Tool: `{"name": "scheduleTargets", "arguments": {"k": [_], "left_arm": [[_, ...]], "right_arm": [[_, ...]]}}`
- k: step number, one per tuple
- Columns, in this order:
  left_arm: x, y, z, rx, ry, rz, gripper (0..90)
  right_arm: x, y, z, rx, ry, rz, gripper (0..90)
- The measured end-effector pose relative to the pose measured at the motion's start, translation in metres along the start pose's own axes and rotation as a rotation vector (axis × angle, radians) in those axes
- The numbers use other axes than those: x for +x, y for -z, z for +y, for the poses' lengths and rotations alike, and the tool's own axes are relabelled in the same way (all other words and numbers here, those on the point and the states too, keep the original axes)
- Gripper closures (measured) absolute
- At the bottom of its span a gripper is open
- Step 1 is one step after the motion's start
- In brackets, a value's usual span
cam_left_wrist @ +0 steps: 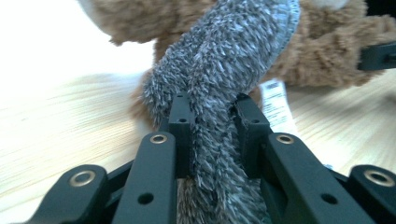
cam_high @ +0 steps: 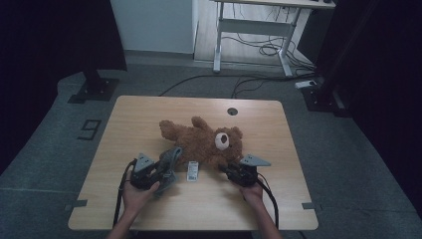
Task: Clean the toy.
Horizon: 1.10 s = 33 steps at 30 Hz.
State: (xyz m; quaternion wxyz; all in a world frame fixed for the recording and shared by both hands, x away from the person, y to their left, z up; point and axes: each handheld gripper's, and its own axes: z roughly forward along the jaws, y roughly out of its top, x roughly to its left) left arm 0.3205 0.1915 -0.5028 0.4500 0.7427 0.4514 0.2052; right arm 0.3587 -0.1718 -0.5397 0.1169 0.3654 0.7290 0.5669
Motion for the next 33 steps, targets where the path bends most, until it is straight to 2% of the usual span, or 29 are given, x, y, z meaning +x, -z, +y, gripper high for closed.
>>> {"name": "scheduleTargets", "arguments": {"k": [3,6,8,9,12,15,16,17,20,23,26,30,33], "left_arm": [[0.01,0.006,-0.003,-0.005,0.023,0.023,72.2],[0.021,0.012,-0.006,0.013,0.033,0.076,72.4],[0.028,0.015,-0.01,0.02,0.047,0.097,72.4],[0.03,0.016,-0.011,0.015,0.054,0.102,72.4],[0.028,0.02,-0.01,-0.022,0.066,0.07,72.4],[0.011,0.023,0.002,-0.066,0.04,0.032,72.5],[0.011,0.023,0.002,-0.066,0.04,0.032,72.5],[-0.005,0.021,0.012,-0.091,0.011,-0.001,72.5],[-0.03,0.01,0.028,-0.099,-0.031,-0.058,72.4],[-0.054,-0.007,0.04,-0.096,-0.058,-0.108,72.3],[-0.079,-0.032,0.052,-0.076,-0.074,-0.159,72.3],[-0.107,-0.06,0.058,-0.042,-0.099,-0.21,72.3],[-0.118,-0.074,0.057,-0.015,-0.125,-0.212,72.2]], "right_arm": [[0.0,0.0,0.0,-0.001,0.0,0.001,73.2],[0.0,0.0,0.0,-0.003,-0.003,0.001,73.2],[0.0,0.0,0.0,-0.006,-0.003,0.001,73.2],[0.0,0.0,0.0,-0.006,-0.003,0.001,73.2],[0.0,0.001,0.001,-0.008,-0.003,0.001,73.2],[0.0,0.001,0.001,-0.012,-0.005,0.001,73.2],[0.0,0.001,0.001,-0.012,-0.005,0.001,73.2],[0.001,0.001,0.001,-0.012,-0.004,0.001,73.2],[0.001,0.001,0.002,-0.017,-0.005,0.001,73.2],[0.003,0.0,0.003,-0.024,-0.007,0.002,73.2],[0.006,-0.001,0.003,-0.027,-0.005,0.006,73.2],[0.008,-0.002,0.005,-0.037,-0.012,0.003,73.1],[0.011,-0.003,0.006,-0.036,0.004,0.001,73.0]]}}
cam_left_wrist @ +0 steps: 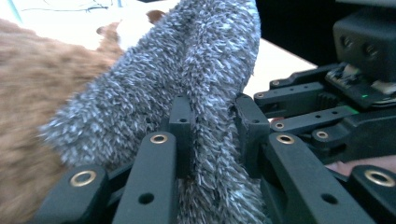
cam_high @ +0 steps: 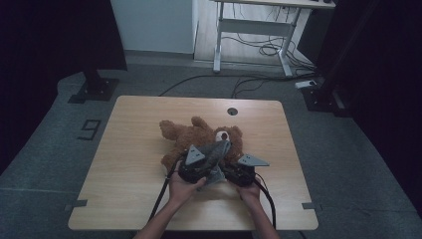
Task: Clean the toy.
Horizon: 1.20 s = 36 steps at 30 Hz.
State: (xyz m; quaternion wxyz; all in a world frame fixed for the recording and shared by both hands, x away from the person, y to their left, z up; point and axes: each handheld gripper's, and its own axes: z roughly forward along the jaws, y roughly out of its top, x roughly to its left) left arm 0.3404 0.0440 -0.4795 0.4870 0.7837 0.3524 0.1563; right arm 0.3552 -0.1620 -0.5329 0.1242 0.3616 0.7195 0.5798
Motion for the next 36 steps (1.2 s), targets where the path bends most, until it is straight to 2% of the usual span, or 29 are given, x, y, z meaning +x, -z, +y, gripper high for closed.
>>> {"name": "scheduleTargets", "arguments": {"k": [2,4,6,7,9,13,17,22,28,31,36], "left_arm": [[0.003,-0.004,-0.002,0.015,0.015,-0.003,72.2],[0.009,-0.004,-0.006,0.027,0.023,0.016,72.1],[0.019,-0.002,-0.012,0.046,0.039,0.047,72.2],[0.028,0.002,-0.019,0.055,0.06,0.064,72.2],[0.037,0.007,-0.026,0.054,0.078,0.068,72.3],[0.052,0.028,-0.044,0.035,0.097,0.092,72.3],[0.067,0.049,-0.055,0.019,0.118,0.123,72.4],[0.086,0.071,-0.063,0.01,0.158,0.157,72.3],[0.1,0.088,-0.068,0.009,0.181,0.197,72.2],[0.108,0.097,-0.072,0.014,0.19,0.242,72.2],[0.119,0.11,-0.076,-0.004,0.233,0.257,72.2]], "right_arm": [[-0.001,0.001,-0.001,0.017,0.012,-0.021,73.0],[-0.003,0.002,-0.002,0.015,0.003,-0.016,73.1],[-0.004,0.003,-0.002,0.013,0.002,-0.012,73.2],[-0.004,0.003,-0.002,0.012,0.002,-0.011,73.3],[-0.003,0.003,-0.001,0.009,0.005,-0.011,73.3],[-0.004,0.003,-0.001,0.011,0.008,-0.014,73.4],[-0.006,0.004,-0.002,0.012,0.006,-0.015,73.5],[-0.006,0.004,-0.003,0.018,0.012,-0.006,73.5],[-0.006,0.004,-0.003,0.019,0.015,-0.001,73.5],[-0.006,0.004,-0.003,0.019,0.015,-0.002,73.5],[-0.006,0.004,-0.003,0.015,0.014,0.001,73.5]]}}
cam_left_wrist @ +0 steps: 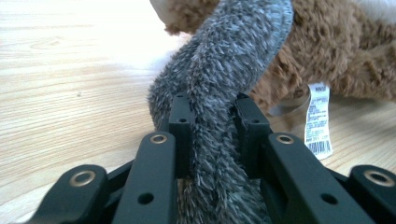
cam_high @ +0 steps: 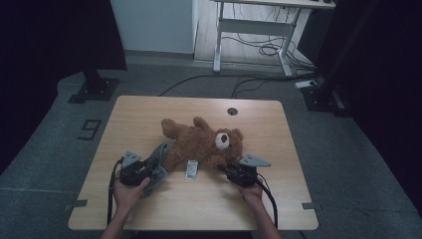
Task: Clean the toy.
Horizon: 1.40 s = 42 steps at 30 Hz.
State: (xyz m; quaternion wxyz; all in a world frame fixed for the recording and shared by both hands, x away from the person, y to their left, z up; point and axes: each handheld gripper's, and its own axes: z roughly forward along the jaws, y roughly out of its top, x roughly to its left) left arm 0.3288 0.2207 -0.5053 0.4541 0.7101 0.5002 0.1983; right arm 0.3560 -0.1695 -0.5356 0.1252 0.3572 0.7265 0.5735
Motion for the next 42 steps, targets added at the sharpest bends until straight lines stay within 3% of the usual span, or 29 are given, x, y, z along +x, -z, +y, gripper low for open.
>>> {"name": "scheduleTargets", "arguments": {"k": [4,8,14,19,21,25,30,33,35,37,40,42], "left_arm": [[-0.009,0.003,0.009,-0.026,-0.013,-0.024,72.2],[-0.032,-0.001,0.027,-0.058,-0.061,-0.067,72.2],[-0.071,-0.025,0.062,-0.078,-0.126,-0.126,72.1],[-0.09,-0.05,0.08,-0.042,-0.162,-0.139,72.0],[-0.092,-0.058,0.082,-0.02,-0.167,-0.132,71.9],[-0.084,-0.07,0.078,0.017,-0.135,-0.134,71.8],[-0.079,-0.073,0.07,0.031,-0.122,-0.152,71.9],[-0.076,-0.073,0.065,0.036,-0.114,-0.163,72.0],[-0.075,-0.073,0.063,0.035,-0.107,-0.171,72.0],[-0.074,-0.072,0.062,0.035,-0.107,-0.173,72.1],[-0.075,-0.071,0.058,0.033,-0.109,-0.171,72.1],[-0.076,-0.07,0.056,0.033,-0.108,-0.171,72.1]], "right_arm": [[0.0,0.0,0.0,0.001,-0.001,0.002,73.4],[0.001,0.0,0.0,0.002,-0.001,0.006,73.0],[0.004,-0.001,-0.002,0.014,0.004,0.014,72.5],[0.007,-0.001,-0.004,0.024,0.005,0.02,72.1],[0.008,-0.001,-0.005,0.024,0.008,0.018,71.9],[0.008,0.0,-0.01,0.043,0.009,0.016,71.5],[0.011,0.001,-0.014,0.058,0.014,0.023,67.8],[0.012,0.005,-0.012,0.048,0.03,0.079,55.0],[0.013,0.013,-0.007,0.038,0.052,0.089,46.3],[0.008,0.025,-0.002,0.002,0.033,0.06,41.3],[-0.009,0.041,0.001,-0.057,-0.031,-0.038,34.7],[-0.019,0.046,0.001,-0.056,-0.043,-0.097,29.4]]}}
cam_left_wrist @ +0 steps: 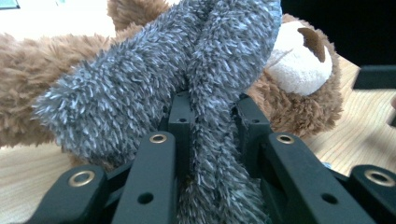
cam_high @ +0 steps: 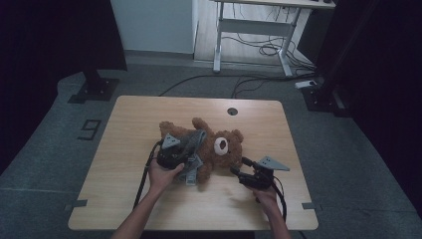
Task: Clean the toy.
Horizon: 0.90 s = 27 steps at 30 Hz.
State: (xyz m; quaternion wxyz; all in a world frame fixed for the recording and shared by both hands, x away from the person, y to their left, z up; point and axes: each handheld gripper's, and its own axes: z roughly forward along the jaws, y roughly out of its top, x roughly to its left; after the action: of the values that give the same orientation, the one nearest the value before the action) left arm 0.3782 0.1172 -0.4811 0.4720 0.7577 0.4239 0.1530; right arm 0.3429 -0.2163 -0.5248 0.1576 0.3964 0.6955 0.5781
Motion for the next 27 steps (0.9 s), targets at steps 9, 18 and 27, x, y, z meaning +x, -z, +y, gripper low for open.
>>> {"name": "scheduleTargets", "arguments": {"k": [9,18,27], "left_arm": [[0.001,0.002,-0.003,0.0,0.009,-0.011,72.1],[0.0,0.003,-0.005,0.001,0.013,-0.007,72.0],[-0.02,0.015,0.001,-0.024,-0.019,-0.024,72.1]], "right_arm": [[-0.018,-0.018,-0.008,0.154,0.007,-0.041,29.9],[-0.023,-0.029,-0.013,0.188,-0.038,-0.041,62.5],[-0.021,-0.026,-0.011,0.195,-0.053,-0.049,76.6]]}}
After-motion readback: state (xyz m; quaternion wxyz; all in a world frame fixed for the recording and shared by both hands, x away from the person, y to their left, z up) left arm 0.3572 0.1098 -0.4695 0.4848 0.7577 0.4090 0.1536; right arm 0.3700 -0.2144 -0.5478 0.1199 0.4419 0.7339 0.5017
